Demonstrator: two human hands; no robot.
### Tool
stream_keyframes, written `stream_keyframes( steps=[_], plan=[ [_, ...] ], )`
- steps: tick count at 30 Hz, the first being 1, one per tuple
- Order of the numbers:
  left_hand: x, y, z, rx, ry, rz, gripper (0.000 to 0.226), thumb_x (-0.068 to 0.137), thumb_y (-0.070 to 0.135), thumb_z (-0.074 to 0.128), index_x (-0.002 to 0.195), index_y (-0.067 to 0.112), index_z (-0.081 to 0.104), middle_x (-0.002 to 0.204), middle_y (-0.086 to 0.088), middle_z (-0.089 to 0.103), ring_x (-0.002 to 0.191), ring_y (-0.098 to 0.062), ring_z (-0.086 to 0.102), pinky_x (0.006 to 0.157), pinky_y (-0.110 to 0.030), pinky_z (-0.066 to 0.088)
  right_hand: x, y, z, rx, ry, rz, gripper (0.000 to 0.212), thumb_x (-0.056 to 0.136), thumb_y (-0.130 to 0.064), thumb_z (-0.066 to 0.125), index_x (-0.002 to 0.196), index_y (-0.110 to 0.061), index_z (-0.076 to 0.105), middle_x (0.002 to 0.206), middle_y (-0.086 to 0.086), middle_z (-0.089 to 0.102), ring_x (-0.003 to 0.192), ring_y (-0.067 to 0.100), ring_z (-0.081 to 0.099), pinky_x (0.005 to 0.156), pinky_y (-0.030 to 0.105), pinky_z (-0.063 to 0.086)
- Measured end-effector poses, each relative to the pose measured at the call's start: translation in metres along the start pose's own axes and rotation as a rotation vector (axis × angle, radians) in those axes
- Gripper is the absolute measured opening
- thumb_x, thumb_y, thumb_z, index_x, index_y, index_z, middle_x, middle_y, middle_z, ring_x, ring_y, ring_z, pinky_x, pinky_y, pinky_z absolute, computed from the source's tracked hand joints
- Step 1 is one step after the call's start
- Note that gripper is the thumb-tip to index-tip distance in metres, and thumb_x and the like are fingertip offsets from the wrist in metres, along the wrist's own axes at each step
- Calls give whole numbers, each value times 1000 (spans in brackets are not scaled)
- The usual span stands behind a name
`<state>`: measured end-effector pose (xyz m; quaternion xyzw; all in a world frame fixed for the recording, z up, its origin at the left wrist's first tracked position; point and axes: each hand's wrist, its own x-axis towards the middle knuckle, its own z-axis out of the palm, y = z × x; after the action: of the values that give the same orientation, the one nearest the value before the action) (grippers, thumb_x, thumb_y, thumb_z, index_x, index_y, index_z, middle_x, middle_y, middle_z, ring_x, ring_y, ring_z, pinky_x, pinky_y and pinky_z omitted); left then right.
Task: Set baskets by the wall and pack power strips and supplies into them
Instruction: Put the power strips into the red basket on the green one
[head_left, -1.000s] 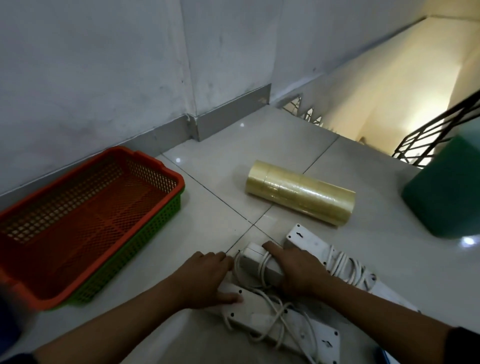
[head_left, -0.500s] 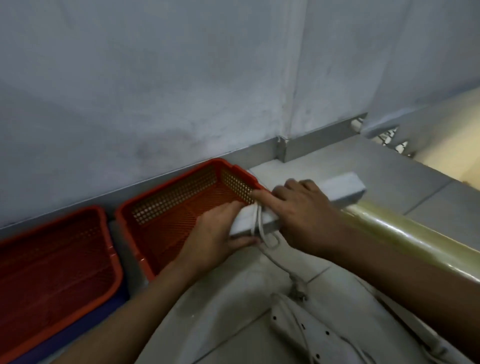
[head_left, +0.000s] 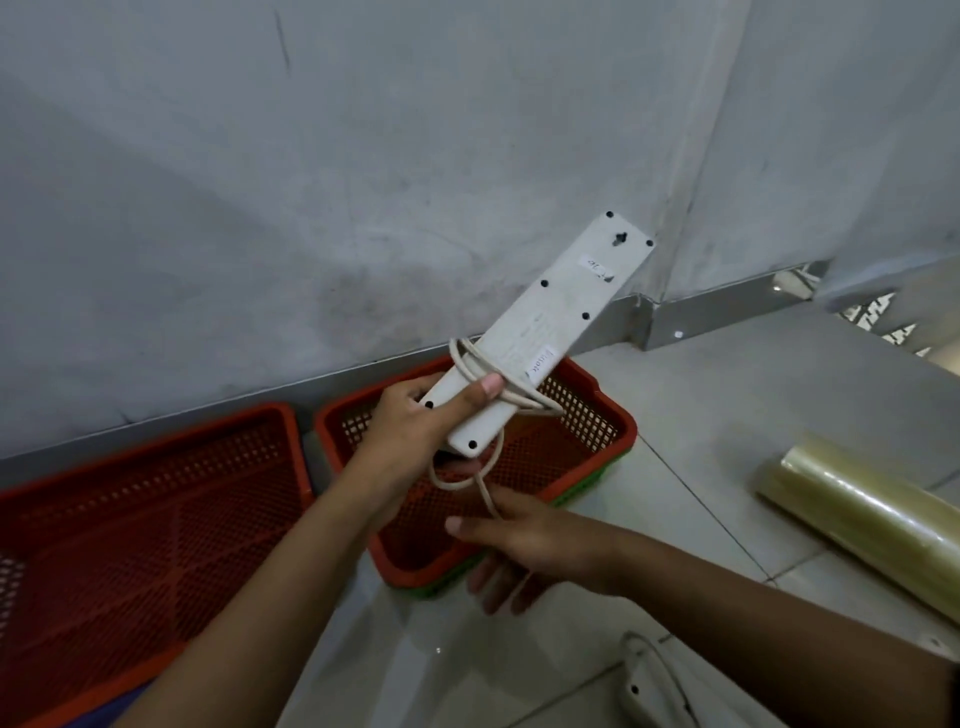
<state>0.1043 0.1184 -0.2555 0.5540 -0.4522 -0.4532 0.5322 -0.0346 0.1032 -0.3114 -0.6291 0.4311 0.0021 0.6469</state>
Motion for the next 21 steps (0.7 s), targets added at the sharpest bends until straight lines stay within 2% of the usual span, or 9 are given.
stream_keyframes(
  steps=[2,4,7,10,13,15,17,19,21],
  plan=[
    [0,2,-2,18,-16,4,25,60,40,73,71,18,73,62,-2,70,55,-13,65,45,-21,52,3,2,5,-63,95,27,26,93,-47,49,103,-23,53,82,12,68,62,19,63,55,26,52],
    [4,2,-11,113,30,44,32,58,46,77,78,21,73,66,2,74,59,-10,68,48,-21,52,5,10,-4,-59,325,48,28,97,-38,47,93,-13,59,68,9,65,53,19,59,50,27,51],
    [14,-7,-31,550,231,175,52,55,67,72,89,28,71,80,4,74,72,-16,70,59,-35,58,-1,21,-31,-40,724,40,23,94,-28,50,80,-15,64,72,10,67,64,25,65,63,37,58],
    [15,-18,-39,967,354,226,60,60,73,62,102,30,66,93,-1,73,85,-25,68,68,-39,57,-6,21,-42,-176,1036,-156,21,91,-23,55,71,-18,60,69,2,62,68,20,61,65,36,53],
    [15,-28,-35,1300,247,241,56,66,71,60,101,27,59,100,-1,70,95,-29,65,70,-36,50,-5,9,-38,-374,1180,-403,13,89,-19,59,77,-15,57,84,4,62,82,22,59,67,30,45],
    [12,-37,-33,1381,150,263,52,68,68,61,98,26,55,102,2,67,97,-26,64,69,-34,48,-5,-2,-42,-610,1167,-569,4,86,-14,61,85,-11,60,107,13,61,104,28,56,81,35,48],
    [8,-46,-34,1431,71,284,52,69,67,61,102,27,53,104,5,64,99,-22,62,68,-32,47,-4,-14,-52,-923,1002,-701,6,79,-13,62,84,-9,60,120,17,60,114,33,53,87,41,47],
    [5,-55,-34,1429,43,277,52,70,64,61,106,29,51,104,7,60,99,-21,61,67,-32,46,-1,-27,-56,-1223,743,-675,19,77,-16,60,96,-13,60,133,14,54,123,33,48,88,45,44],
    [2,-65,-32,1409,102,284,49,72,60,62,109,29,51,104,5,59,98,-22,60,66,-33,46,14,-37,-52,-1379,529,-544,39,80,-14,58,118,-17,52,142,7,45,129,28,41,93,45,40]
  ],
)
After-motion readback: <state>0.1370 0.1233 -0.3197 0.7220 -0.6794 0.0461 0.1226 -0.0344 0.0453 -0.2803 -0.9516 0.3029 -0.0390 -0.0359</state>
